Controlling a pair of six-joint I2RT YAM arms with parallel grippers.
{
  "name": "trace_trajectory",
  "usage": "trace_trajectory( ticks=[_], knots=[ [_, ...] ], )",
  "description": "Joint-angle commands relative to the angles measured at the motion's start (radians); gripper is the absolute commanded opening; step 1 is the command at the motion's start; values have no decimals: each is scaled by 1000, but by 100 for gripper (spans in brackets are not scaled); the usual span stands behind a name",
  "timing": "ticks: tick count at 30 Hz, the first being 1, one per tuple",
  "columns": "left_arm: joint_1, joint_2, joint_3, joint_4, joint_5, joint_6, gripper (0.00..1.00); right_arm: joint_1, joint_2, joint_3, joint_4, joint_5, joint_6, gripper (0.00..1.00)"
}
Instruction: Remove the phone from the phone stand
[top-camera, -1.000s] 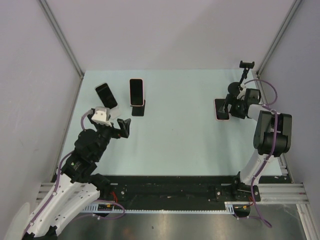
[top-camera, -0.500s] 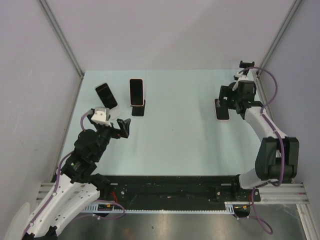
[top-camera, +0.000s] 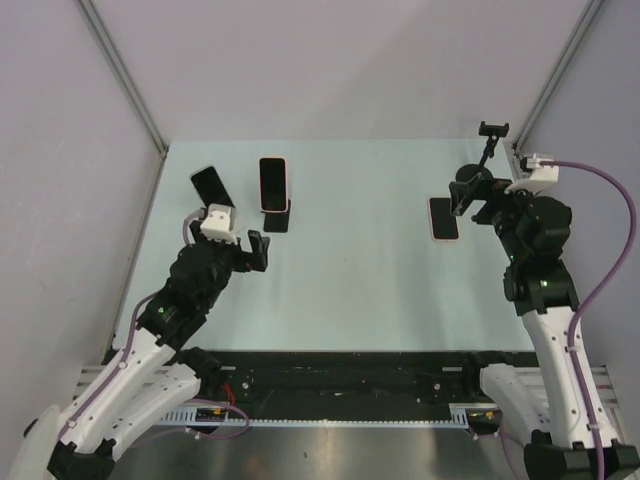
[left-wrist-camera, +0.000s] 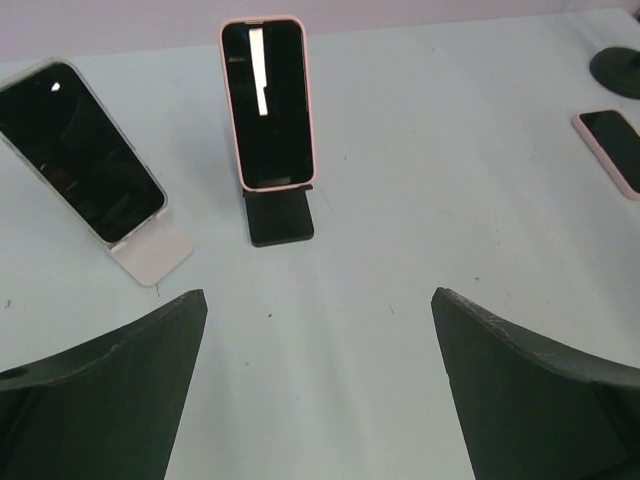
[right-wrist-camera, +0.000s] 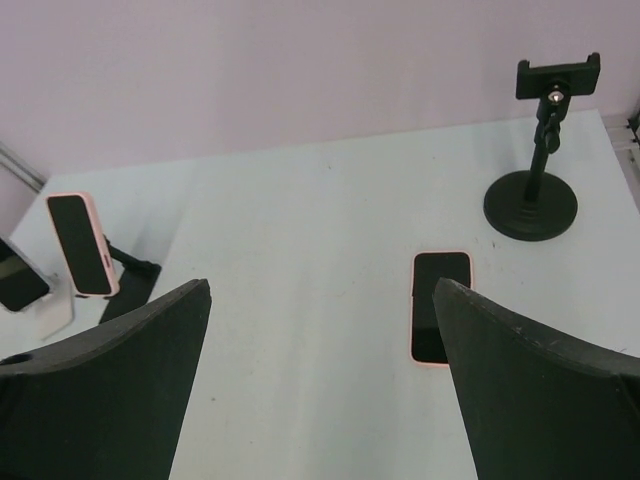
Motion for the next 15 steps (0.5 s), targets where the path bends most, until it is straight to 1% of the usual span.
trace_trajectory(
  ticks=[1, 5, 6, 8, 9, 10, 12, 13, 15],
  knots=[
    [4, 72, 77, 28, -22, -35, 100, -4, -95, -18, -35, 0, 46, 100],
    [6, 176, 132, 32, -32, -55, 100, -2, -172, -33, -127, 47, 43, 100],
    [6, 222, 157, 30, -37, -58, 100, 7, -214, -52, -160, 66, 34, 100],
    [15, 279, 185, 32, -43, -64, 100, 51, -268, -94, -167, 177, 29, 100],
    [18, 306, 217, 30, -43, -66, 100, 64, -331, -140, -161, 205, 17, 100],
    [23, 372, 235, 33, -43, -67, 100, 73, -357, -167, -160, 259, 15, 100],
    [46, 441, 290, 35, -39, -63, 100, 96, -414, -205, -170, 312, 20, 100],
    [57, 510, 309, 36, -31, -57, 100, 99, -463, -239, -177, 351, 34, 100],
    [98, 587, 373, 38, 3, -31, 100, 102, -497, -257, -183, 369, 55, 100]
  ],
)
